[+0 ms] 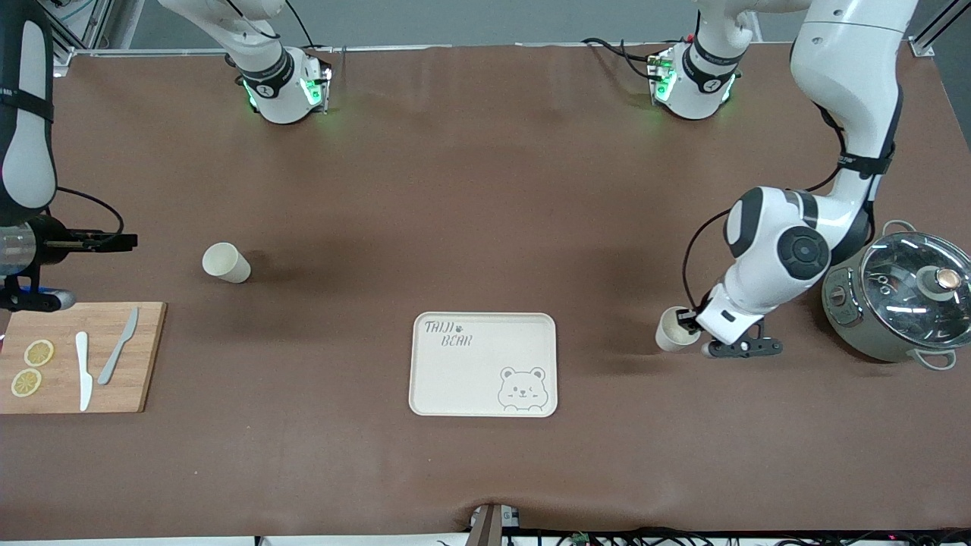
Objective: Place white IKEA cup upright on tray with both arms
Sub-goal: 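Grasp the cup with the left gripper while the right gripper reaches out, then lower the cup onto the tray while the right gripper grasps the other cup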
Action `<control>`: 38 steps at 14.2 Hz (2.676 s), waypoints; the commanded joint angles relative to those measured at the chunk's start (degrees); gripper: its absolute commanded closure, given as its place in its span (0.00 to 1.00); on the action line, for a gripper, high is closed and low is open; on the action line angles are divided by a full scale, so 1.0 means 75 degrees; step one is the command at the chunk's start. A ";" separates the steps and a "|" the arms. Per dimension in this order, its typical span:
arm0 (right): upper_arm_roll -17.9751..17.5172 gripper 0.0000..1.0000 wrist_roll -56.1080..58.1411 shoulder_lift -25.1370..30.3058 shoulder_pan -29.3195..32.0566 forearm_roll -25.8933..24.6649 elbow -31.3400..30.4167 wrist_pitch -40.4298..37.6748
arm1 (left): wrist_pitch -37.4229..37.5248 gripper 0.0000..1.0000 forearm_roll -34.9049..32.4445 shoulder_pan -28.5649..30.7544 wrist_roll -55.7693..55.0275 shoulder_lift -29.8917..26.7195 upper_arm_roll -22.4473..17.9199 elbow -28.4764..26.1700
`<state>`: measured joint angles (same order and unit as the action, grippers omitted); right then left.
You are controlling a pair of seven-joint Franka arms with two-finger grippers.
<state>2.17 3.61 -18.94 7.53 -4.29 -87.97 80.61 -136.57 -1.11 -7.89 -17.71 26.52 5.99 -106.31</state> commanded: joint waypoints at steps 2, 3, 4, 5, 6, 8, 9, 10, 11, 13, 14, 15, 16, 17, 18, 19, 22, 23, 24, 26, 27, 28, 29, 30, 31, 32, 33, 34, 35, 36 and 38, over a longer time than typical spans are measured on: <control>-0.0113 0.00 -0.0071 0.0941 0.0074 0.0056 -0.2258 0.2100 | 0.0537 1.00 0.0148 -0.1019 -0.1501 0.0844 -0.0037 0.1328; -0.0113 0.00 -0.0071 0.1094 0.0074 0.0056 -0.2739 0.2629 | 0.0537 1.00 0.0148 -0.1196 -0.1865 0.1043 -0.0037 0.1551; -0.0125 0.00 -0.0071 0.1293 0.0050 0.0067 -0.3185 0.3029 | 0.0537 1.00 0.0171 -0.1395 -0.2171 0.1231 -0.0037 0.1809; -0.0125 0.00 -0.0071 0.1469 0.0050 0.0056 -0.3572 0.3555 | 0.0537 1.00 0.0195 -0.1583 -0.2522 0.1407 -0.0037 0.2008; -0.0125 0.00 -0.0071 0.1680 0.0062 0.0056 -0.4005 0.4117 | 0.0537 1.00 0.0183 -0.1805 -0.2989 0.1548 -0.0037 0.2173; -0.0125 0.00 -0.0059 0.1962 0.0108 0.0056 -0.4907 0.5207 | 0.0537 1.00 0.0206 -0.2053 -0.3496 0.1713 -0.0037 0.2455; -0.0113 0.00 -0.0001 0.1986 0.0167 0.0056 -0.5306 0.5944 | 0.0537 1.00 0.0218 -0.2135 -0.3672 0.1737 -0.0037 0.2525; -0.0113 0.00 0.0046 0.1987 0.0341 0.0056 -0.5589 0.6450 | 0.0537 1.00 0.0207 -0.2263 -0.3917 0.1748 -0.0037 0.2538; -0.0113 0.00 0.0139 0.1963 0.0424 0.0056 -0.5777 0.6629 | 0.0537 1.00 0.0207 -0.2322 -0.4082 0.1748 -0.0037 0.2584; -0.0113 0.06 0.0164 0.1928 0.0402 0.0056 -0.6059 0.6770 | 0.0537 1.00 0.0207 -0.2416 -0.4328 0.1888 -0.0037 0.2713; -0.0125 0.06 0.0152 0.1905 0.0402 0.0056 -0.6107 0.6795 | 0.0537 1.00 0.0207 -0.2533 -0.4481 0.1994 -0.0037 0.2853; -0.0125 0.06 0.0152 0.1893 0.0425 0.0067 -0.6165 0.6795 | 0.0537 1.00 0.0207 -0.2615 -0.4668 0.2145 -0.0037 0.3005; -0.0125 0.06 0.0152 0.1881 0.0414 0.0068 -0.6201 0.6853 | 0.0537 1.00 0.0195 -0.2639 -0.4879 0.2205 -0.0037 0.3018; -0.0125 0.11 0.0152 0.1846 0.0414 0.0068 -0.6224 0.7004 | 0.0526 1.00 0.0195 -0.2662 -0.4927 0.2264 -0.0037 0.3018; -0.0125 0.30 0.0129 0.1788 0.0425 0.0102 -0.6375 0.7296 | 0.0537 1.00 0.0183 -0.2698 -0.4916 0.2345 -0.0037 0.3018; -0.0125 0.37 0.0128 0.1741 0.0414 0.0346 -0.6551 0.7600 | 0.0526 1.00 0.0183 -0.2698 -0.4916 0.2393 -0.0037 0.3030; -0.0136 0.61 0.0128 0.1577 0.0355 0.0817 -0.6716 0.8071 | 0.0526 0.62 0.0195 -0.2698 -0.4939 0.2417 -0.0037 0.3030; -0.0125 0.69 0.0128 0.1542 0.0332 0.0829 -0.6728 0.8072 | 0.0526 0.34 0.0183 -0.2686 -0.4939 0.2382 -0.0037 0.3030; -0.0136 0.80 0.0128 0.1483 0.0332 0.0829 -0.6751 0.8072 | 0.0526 0.00 0.0102 -0.2686 -0.4881 0.2358 -0.0072 0.3030; -0.0137 0.88 0.0105 0.1448 0.0262 0.0852 -0.6798 0.8072 | 0.0537 0.00 0.0101 -0.2628 -0.4857 0.2277 -0.0072 0.3030; -0.0137 1.00 0.0105 0.1447 0.0250 0.0922 -0.6799 0.8072 | 0.0537 0.00 0.0101 -0.2616 -0.4857 0.2206 -0.0073 0.3030; -0.0137 1.00 0.0105 0.1447 0.0249 0.1016 -0.6799 0.8072 | 0.0537 0.00 0.0101 -0.2593 -0.4857 0.2078 -0.0107 0.3030; -0.0148 1.00 0.0105 0.1459 0.0249 0.1052 -0.6799 0.8061 | 0.0595 0.00 0.0101 -0.2534 -0.4857 0.1961 -0.0119 0.3030; -0.0160 1.00 0.0082 0.1482 0.0249 0.1052 -0.6775 0.7991 | 0.0770 0.00 0.0101 -0.2487 -0.4904 0.1843 -0.0119 0.3030; -0.0172 1.00 0.0035 0.1622 0.0238 0.1133 -0.6763 0.7932 | 0.0899 0.00 0.0113 -0.2487 -0.4881 0.1657 -0.0131 0.3030; -0.0172 1.00 0.0011 0.1762 0.0191 0.1343 -0.6717 0.7734 | 0.1133 0.00 0.0090 -0.2429 -0.4846 0.1469 -0.0178 0.3030; -0.0160 1.00 -0.0012 0.1915 0.0144 0.1646 -0.6600 0.7361 | 0.1332 0.00 0.0078 -0.2266 -0.4822 0.1247 -0.0190 0.3018; -0.0160 1.00 -0.0024 0.1963 0.0144 0.1905 -0.6390 0.6882 | 0.1531 0.00 0.0078 -0.2148 -0.4764 0.1013 -0.0190 0.3018; -0.0148 1.00 -0.0024 0.1963 0.0156 0.2058 -0.6110 0.6332 | 0.1777 0.00 0.0078 -0.2043 -0.4613 0.0813 -0.0190 0.3018; -0.0137 1.00 -0.0024 0.1952 0.0167 0.2164 -0.5829 0.5897 | 0.2011 0.00 0.0078 -0.1949 -0.4402 0.0637 -0.0201 0.3018; -0.0125 1.00 -0.0082 0.1882 0.0214 0.2387 -0.5383 0.5518 | 0.2469 0.00 0.0078 -0.1587 -0.4027 0.0251 -0.0190 0.3018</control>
<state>1.17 3.79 -5.08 8.99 11.37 -131.22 124.94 -121.07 -1.11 -21.75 -50.70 31.86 4.64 -82.39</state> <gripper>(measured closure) 0.978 0.000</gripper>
